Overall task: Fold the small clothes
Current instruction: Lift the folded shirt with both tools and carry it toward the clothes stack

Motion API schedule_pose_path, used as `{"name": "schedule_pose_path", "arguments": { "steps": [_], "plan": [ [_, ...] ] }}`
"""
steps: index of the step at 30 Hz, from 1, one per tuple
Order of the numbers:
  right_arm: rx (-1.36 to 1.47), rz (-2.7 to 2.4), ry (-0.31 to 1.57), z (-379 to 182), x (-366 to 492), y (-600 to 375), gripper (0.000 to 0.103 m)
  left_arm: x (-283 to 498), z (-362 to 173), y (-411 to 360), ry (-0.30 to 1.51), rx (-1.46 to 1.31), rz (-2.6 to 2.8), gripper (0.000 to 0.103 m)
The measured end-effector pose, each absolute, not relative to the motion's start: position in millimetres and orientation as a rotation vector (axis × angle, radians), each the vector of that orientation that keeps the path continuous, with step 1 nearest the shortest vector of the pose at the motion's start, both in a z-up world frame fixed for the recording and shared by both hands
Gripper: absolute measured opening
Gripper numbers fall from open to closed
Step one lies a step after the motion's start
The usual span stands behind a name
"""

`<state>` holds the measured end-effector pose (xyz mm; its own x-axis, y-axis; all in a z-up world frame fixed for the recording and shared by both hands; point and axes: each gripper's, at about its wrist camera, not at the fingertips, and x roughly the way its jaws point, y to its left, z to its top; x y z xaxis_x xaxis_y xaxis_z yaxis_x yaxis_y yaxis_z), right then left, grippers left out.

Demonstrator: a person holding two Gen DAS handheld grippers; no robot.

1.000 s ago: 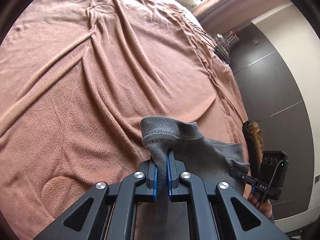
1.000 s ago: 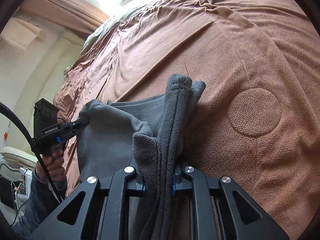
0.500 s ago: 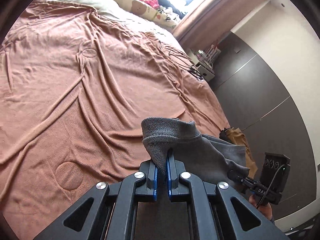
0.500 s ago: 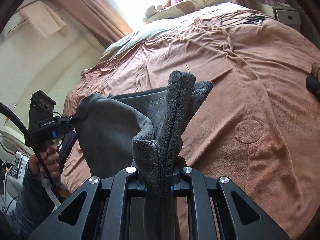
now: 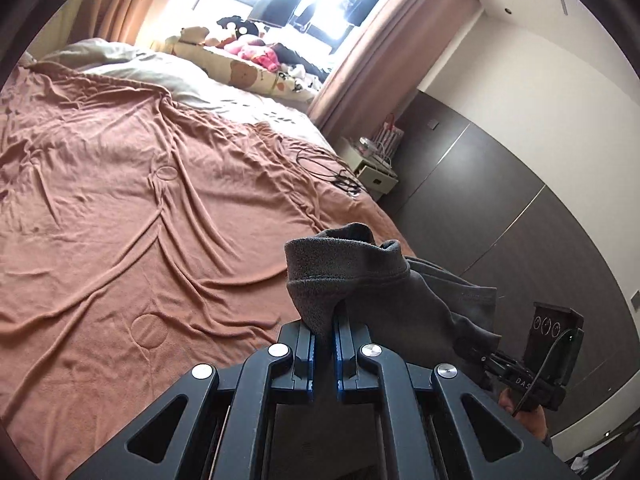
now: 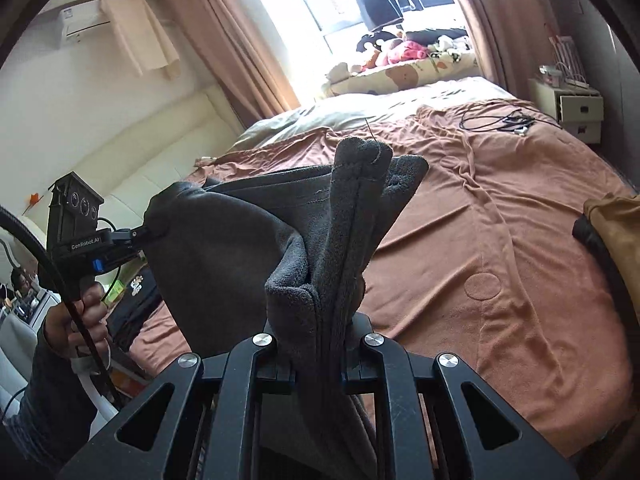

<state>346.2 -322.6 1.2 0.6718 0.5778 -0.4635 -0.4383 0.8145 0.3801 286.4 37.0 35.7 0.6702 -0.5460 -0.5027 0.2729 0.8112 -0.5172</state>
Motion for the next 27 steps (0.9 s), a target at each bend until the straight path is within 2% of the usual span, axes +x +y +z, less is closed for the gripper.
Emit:
{"name": "schedule_pose_path", "arguments": {
  "steps": [11,27],
  "plan": [
    [0.173,0.554,0.49,47,271,-351,0.01,210,87,21,0.588,-0.406,-0.497,0.007],
    [0.118,0.485,0.379,91,204,-427,0.01,162,158,-65,0.51,-0.332,-0.588,0.007]
  ]
}}
